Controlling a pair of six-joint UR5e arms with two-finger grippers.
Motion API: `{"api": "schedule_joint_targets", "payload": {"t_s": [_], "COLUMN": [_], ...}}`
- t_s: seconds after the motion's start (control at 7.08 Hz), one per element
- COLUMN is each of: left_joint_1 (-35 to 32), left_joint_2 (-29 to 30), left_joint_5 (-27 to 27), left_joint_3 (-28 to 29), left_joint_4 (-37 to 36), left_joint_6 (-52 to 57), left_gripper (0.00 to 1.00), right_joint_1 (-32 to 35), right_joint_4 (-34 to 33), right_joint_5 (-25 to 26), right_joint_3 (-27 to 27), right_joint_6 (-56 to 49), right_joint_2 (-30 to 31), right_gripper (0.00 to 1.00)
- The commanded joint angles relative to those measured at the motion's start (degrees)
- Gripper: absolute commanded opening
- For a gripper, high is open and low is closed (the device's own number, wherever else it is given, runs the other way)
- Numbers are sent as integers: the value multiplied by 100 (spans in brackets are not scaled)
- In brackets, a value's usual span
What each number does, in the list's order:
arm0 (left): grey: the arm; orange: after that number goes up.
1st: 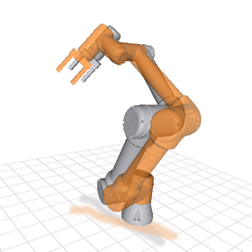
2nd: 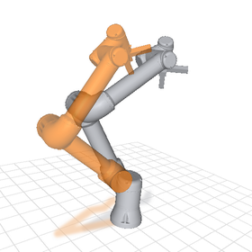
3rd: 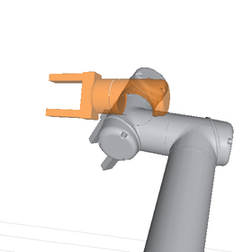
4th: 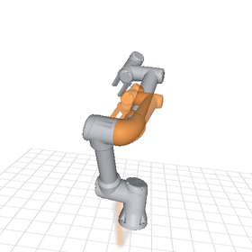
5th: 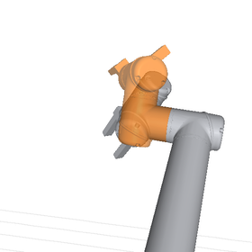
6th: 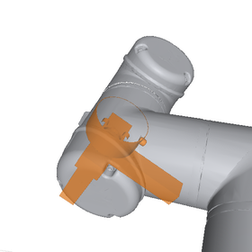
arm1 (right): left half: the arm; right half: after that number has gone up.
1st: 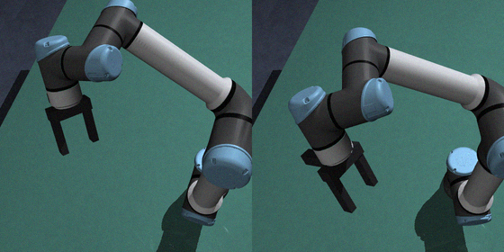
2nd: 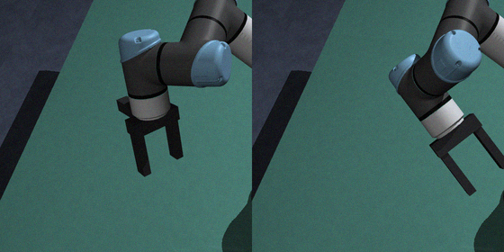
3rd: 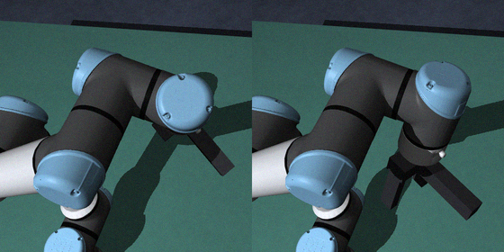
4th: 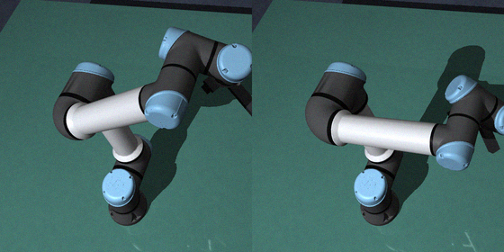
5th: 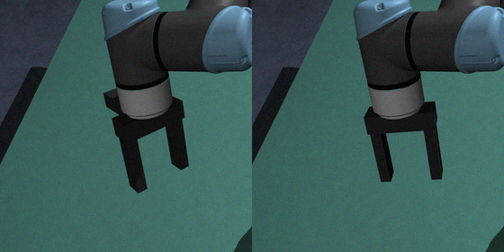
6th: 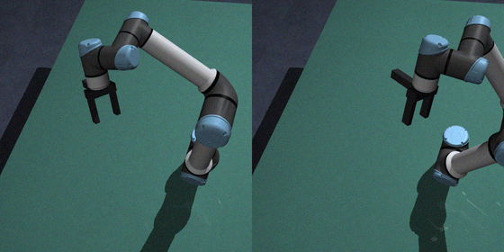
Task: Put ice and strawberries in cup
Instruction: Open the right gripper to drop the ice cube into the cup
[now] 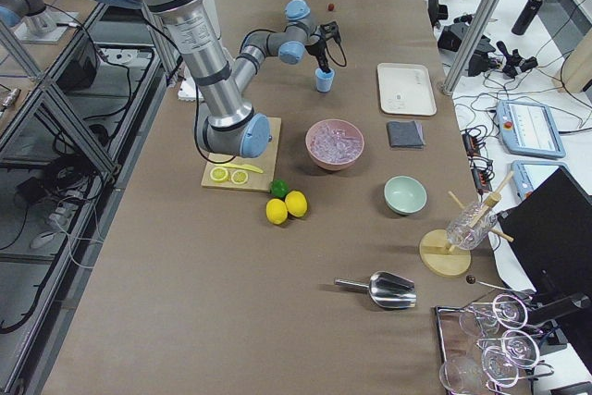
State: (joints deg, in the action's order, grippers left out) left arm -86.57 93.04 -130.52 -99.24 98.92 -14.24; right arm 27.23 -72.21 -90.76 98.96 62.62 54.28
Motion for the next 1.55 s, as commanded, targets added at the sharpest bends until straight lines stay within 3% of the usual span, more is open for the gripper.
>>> {"api": "schedule_joint_targets", "payload": {"t_s": [0.0,0.28,0.71,1.13,1.41], "left_joint_1": [0,9,9,0,9], "left_joint_2": [4,4,12,12,47], "left_joint_5": [0,0,0,0,18], "left_joint_3": [-25,-60,-104,-226,-279], "left_joint_4": [-4,-4,-4,-13,-13], "left_joint_6": [-9,-9,-9,-35,-255], "left_gripper": [98,98,98,98,98], "right_joint_1": [544,1098,2151,2208,1789], "right_joint_4": [-3,-3,6,14,14], "right_joint_5": [-448,-1011,-1846,-1551,-1314], "right_joint_3": [631,748,1099,855,713], "right_joint_6": [-109,-101,-467,-741,-542], "right_joint_2": [685,1030,2022,2656,2562], "right_gripper": [95,100,99,99,99]}}
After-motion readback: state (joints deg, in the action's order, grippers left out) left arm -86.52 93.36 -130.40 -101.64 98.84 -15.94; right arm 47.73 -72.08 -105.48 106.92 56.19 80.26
